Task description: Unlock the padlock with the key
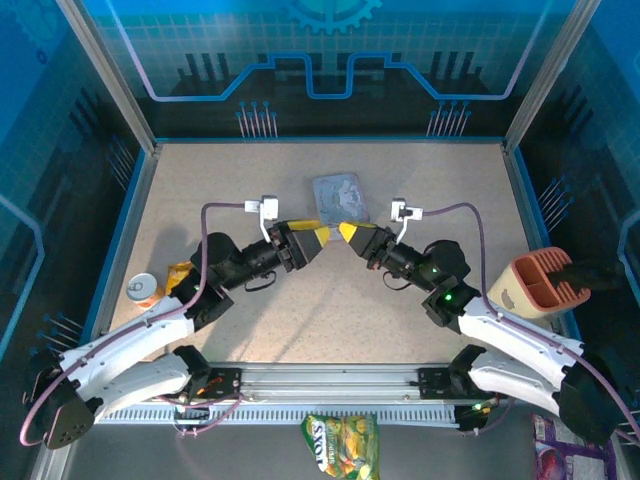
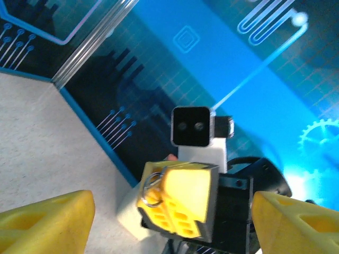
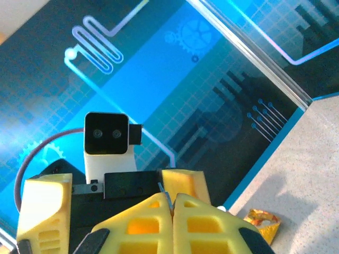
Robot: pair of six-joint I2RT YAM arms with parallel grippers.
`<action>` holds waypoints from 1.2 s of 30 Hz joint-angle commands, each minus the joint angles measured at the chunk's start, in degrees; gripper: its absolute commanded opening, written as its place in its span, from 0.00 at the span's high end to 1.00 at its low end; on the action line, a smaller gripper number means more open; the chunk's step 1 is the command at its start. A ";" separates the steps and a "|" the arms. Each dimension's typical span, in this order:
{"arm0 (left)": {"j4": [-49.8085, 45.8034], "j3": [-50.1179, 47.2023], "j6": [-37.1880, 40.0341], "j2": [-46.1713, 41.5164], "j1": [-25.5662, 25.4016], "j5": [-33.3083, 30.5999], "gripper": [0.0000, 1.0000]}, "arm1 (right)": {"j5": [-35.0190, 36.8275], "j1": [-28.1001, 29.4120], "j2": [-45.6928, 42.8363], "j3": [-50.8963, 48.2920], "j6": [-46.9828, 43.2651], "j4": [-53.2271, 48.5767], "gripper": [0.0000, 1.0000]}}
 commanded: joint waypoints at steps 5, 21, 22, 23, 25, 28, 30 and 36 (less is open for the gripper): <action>3.20 2.71 -5.64 1.96 0.40 1.00 0.29 | 1.51 0.68 0.47 0.09 2.71 6.27 1.00; 0.57 5.28 -4.91 2.53 0.53 1.23 0.52 | 1.71 2.67 4.00 0.63 4.05 7.10 1.00; 0.55 5.15 -4.89 2.47 0.50 1.25 0.53 | 1.70 2.65 4.00 0.64 4.05 7.15 1.00; 0.52 4.93 -4.70 2.43 0.51 1.22 0.53 | 1.76 2.75 4.00 0.63 4.05 7.38 1.00; -0.25 4.69 -4.22 2.16 0.53 0.48 0.53 | 1.98 2.96 3.91 0.71 4.19 7.74 1.00; -0.83 4.22 -3.43 1.85 0.46 -0.28 0.59 | 2.62 3.26 3.91 0.63 4.33 7.81 1.00; -1.12 4.11 -3.36 1.94 0.45 -0.38 0.61 | 3.46 3.29 3.99 0.29 4.92 8.58 1.00; -0.23 3.37 -3.55 1.97 0.46 -0.37 0.72 | 3.39 3.43 4.88 0.32 5.90 9.76 1.00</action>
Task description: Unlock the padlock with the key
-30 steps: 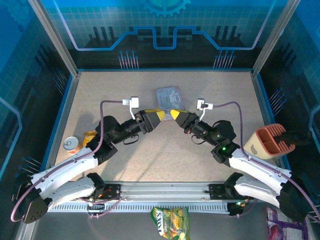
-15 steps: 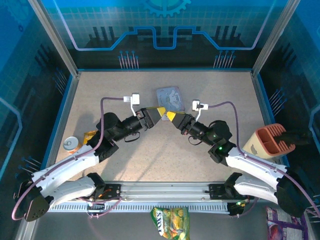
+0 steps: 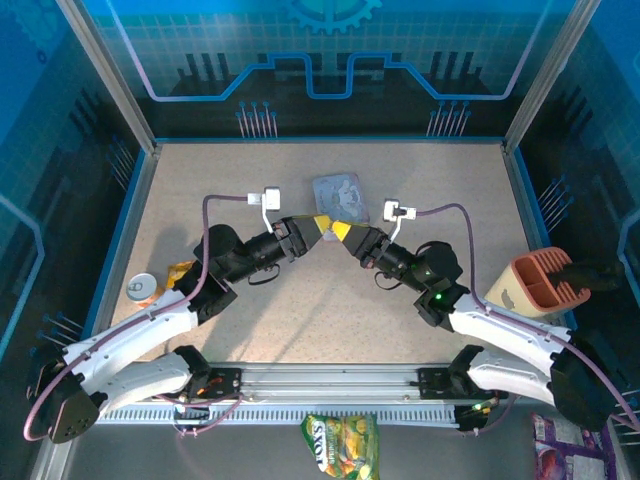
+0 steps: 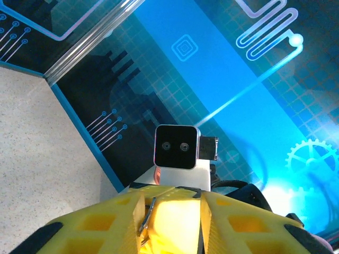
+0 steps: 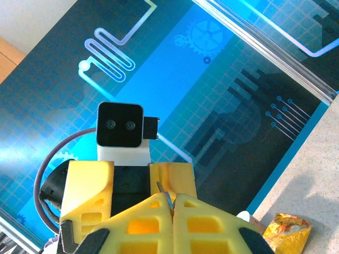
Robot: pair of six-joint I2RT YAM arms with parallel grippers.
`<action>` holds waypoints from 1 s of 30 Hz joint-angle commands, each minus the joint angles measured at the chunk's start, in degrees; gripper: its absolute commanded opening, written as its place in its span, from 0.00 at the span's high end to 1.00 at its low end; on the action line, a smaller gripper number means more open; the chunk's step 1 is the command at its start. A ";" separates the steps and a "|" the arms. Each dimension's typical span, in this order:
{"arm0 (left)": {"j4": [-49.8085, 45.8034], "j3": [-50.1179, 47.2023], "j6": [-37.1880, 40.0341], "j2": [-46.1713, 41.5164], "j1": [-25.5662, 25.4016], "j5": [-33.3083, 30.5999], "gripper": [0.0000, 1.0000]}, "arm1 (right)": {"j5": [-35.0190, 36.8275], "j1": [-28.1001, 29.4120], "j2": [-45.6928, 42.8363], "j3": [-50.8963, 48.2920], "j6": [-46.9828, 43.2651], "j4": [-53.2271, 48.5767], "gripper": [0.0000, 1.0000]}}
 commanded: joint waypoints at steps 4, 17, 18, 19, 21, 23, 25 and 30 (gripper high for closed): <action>0.32 -0.21 1.01 -1.33 0.12 -0.43 0.84 | 1.48 1.00 0.65 0.34 0.92 2.43 1.00; -10.80 3.50 9.61 -4.28 3.27 5.95 1.00 | -9.53 -4.58 -1.49 -1.66 -4.18 1.58 0.44; -11.83 4.08 10.14 -4.19 3.89 8.16 1.00 | -11.57 -5.86 -2.14 -1.49 -4.75 0.48 0.43; -13.12 4.53 10.70 -4.11 4.58 10.13 1.00 | -13.82 -6.99 -2.92 -1.18 -5.63 -1.84 0.43; -15.44 5.73 11.80 -3.79 5.41 13.51 1.00 | -17.14 -8.52 -4.66 0.23 -8.32 -7.38 0.44; -18.08 6.98 12.97 -3.34 5.57 15.87 1.00 | -21.35 -8.68 -6.40 3.35 -13.77 -15.22 0.45; -18.64 7.43 13.31 -2.85 5.57 17.61 1.00 | -24.29 -8.37 -7.89 6.99 -19.07 -24.63 0.45; -18.16 7.66 13.20 -1.53 5.57 19.78 1.00 | -24.84 -7.76 -9.40 9.71 -23.07 -30.95 0.50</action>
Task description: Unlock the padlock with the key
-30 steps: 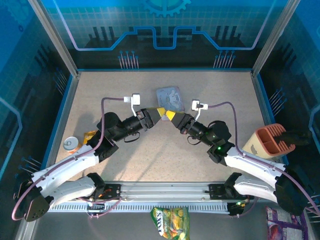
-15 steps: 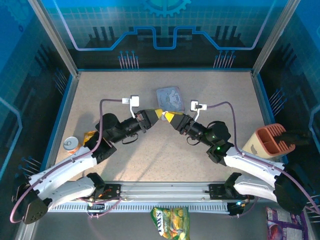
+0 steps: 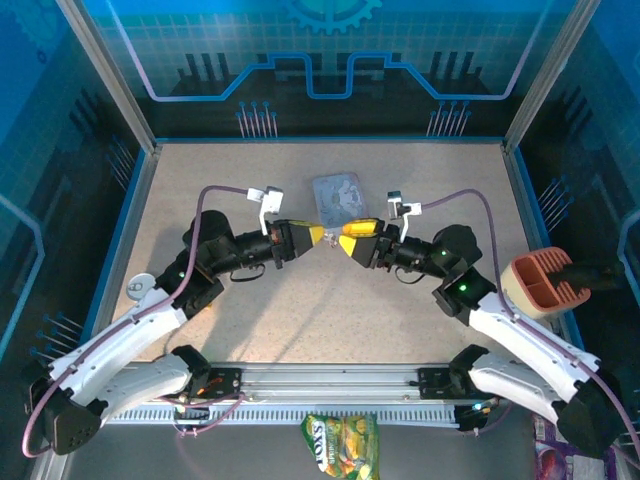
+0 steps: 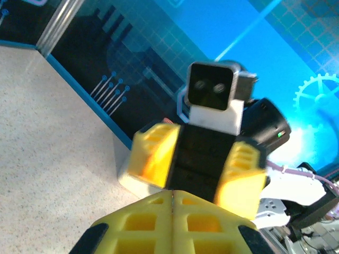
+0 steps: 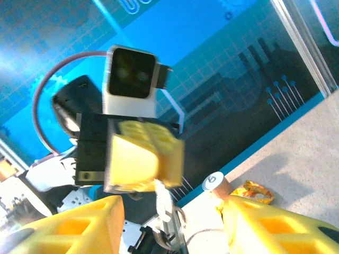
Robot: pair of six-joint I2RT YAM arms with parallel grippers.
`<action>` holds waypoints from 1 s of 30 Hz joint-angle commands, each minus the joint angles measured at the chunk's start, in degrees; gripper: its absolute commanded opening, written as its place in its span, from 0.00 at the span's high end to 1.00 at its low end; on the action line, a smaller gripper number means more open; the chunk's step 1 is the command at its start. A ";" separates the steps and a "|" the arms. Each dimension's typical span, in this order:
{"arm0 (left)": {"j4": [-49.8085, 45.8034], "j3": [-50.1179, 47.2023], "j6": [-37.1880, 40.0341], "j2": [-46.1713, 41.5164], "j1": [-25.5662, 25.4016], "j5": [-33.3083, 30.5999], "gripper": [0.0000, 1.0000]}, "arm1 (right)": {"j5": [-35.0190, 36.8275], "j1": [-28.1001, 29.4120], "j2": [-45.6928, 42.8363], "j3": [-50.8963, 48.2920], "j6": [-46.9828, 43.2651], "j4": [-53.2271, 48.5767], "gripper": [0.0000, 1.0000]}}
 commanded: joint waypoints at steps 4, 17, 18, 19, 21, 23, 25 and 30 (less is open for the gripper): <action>-0.60 1.57 1.44 1.53 0.30 5.19 1.00 | -5.86 1.27 1.08 2.13 -3.13 -5.12 0.55; 0.96 0.79 1.32 0.74 0.32 5.85 1.00 | -5.28 2.81 2.76 1.68 -2.58 -3.62 0.66; 1.12 0.77 1.26 0.76 0.33 6.01 1.00 | -5.08 2.81 2.75 1.41 -2.18 -3.15 0.68; 1.40 0.68 1.19 0.76 0.36 6.17 1.00 | -4.74 2.77 2.67 1.15 -1.70 -2.37 0.70; 1.54 0.60 1.08 0.75 0.33 6.57 1.00 | -4.41 2.79 2.58 0.66 -0.72 -0.69 0.73; 1.51 0.29 1.15 0.39 0.35 6.33 1.00 | -4.39 2.81 2.61 0.56 -0.09 0.21 0.78; 1.37 0.18 1.15 0.32 0.39 6.23 1.00 | -4.58 2.81 2.75 0.56 0.05 0.48 0.83; 0.84 0.51 1.60 -0.02 0.41 6.12 1.00 | -5.32 2.81 3.10 0.59 0.41 0.76 0.87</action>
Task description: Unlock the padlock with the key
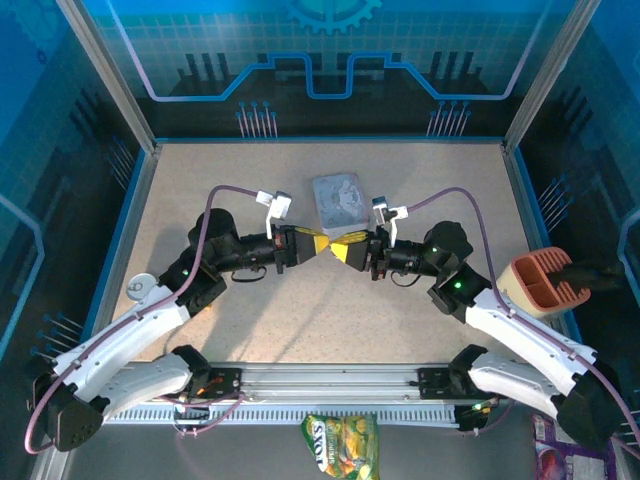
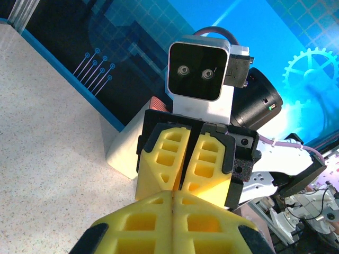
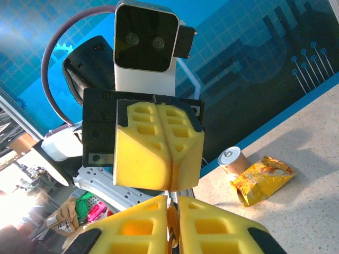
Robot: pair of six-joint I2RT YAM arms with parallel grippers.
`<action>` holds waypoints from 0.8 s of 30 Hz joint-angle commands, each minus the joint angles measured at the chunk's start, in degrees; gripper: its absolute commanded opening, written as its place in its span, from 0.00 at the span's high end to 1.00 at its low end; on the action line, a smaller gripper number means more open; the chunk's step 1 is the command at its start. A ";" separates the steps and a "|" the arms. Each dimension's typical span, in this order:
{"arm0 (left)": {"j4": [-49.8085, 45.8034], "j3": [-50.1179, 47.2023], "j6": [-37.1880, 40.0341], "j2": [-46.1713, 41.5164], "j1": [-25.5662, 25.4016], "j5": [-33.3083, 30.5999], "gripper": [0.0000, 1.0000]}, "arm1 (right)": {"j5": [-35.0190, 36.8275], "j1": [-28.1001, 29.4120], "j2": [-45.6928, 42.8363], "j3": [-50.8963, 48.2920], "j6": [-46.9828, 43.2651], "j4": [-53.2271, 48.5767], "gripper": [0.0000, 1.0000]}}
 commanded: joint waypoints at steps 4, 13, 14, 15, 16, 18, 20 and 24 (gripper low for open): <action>2.00 0.47 0.41 -1.03 0.39 0.82 1.00 | -1.14 0.52 0.22 -0.26 0.80 2.19 0.76; 2.32 0.51 0.54 -1.10 0.40 0.29 1.00 | -1.40 0.65 0.70 -1.60 1.80 4.10 0.79; 2.49 0.48 0.48 -1.11 0.39 0.21 1.00 | -1.47 0.62 0.76 -1.71 1.83 4.38 0.80; 2.66 0.53 0.43 -1.02 0.39 0.34 1.00 | -1.35 0.67 0.78 -1.87 1.98 4.55 0.81; 2.62 0.46 0.43 -1.07 0.39 0.30 1.00 | -1.30 0.67 0.79 -2.02 2.16 4.83 0.82; 2.57 0.37 0.42 -1.10 0.39 0.32 1.00 | -1.32 0.71 0.88 -2.10 2.45 5.56 0.85; 2.60 0.31 0.43 -1.18 0.39 -0.02 1.00 | -1.84 0.83 1.11 -2.15 2.61 5.85 0.87; 2.82 0.16 0.17 -1.01 0.39 0.23 1.00 | -1.85 0.91 1.02 -2.39 2.55 6.38 0.93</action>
